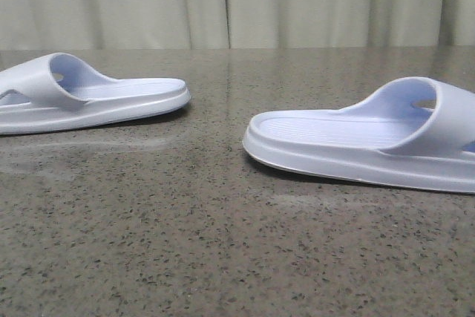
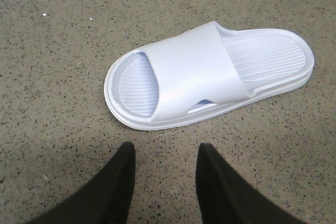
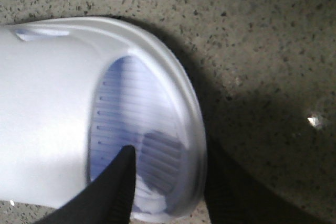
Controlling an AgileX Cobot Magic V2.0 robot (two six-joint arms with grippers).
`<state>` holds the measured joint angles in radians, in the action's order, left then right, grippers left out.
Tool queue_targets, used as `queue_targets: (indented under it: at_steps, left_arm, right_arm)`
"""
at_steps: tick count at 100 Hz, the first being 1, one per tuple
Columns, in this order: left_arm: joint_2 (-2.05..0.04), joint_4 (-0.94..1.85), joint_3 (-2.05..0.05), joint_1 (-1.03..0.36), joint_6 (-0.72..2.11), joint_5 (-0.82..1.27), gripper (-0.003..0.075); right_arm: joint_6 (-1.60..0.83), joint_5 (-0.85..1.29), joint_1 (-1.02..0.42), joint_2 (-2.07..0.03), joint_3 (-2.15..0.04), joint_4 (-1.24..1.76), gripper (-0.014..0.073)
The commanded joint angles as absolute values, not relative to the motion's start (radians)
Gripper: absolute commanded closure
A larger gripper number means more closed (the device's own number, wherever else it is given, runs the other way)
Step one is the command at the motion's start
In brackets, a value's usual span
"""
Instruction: Insert blue slippers together front up
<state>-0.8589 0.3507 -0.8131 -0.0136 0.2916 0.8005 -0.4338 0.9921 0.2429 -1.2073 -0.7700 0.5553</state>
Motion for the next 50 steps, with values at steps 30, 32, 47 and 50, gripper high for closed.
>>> queue_targets:
  at_steps: [30,32,47,50]
  left_arm:
    - [-0.909,0.380,-0.848,-0.013,0.270,0.769,0.0479]
    - [-0.915,0.380,-0.848,-0.013,0.265,0.769,0.0479]
    - [-0.981,0.417,-0.853,-0.013,0.263,0.756,0.0479]
    - [-0.994,0.427,-0.859,-0.013,0.263,0.754,0.0479]
  right_arm:
    - [-0.451,0.984,0.250,-1.195,-0.802,0.598,0.0685]
    - [-0.451,0.982,0.250,-1.195,-0.802,0.600,0.0684]
    - [-0.451,0.975,0.250,-1.195,-0.802,0.615,0.0684]
    - [-0.451,0.974,0.250,-1.195,-0.802,0.618,0.0684]
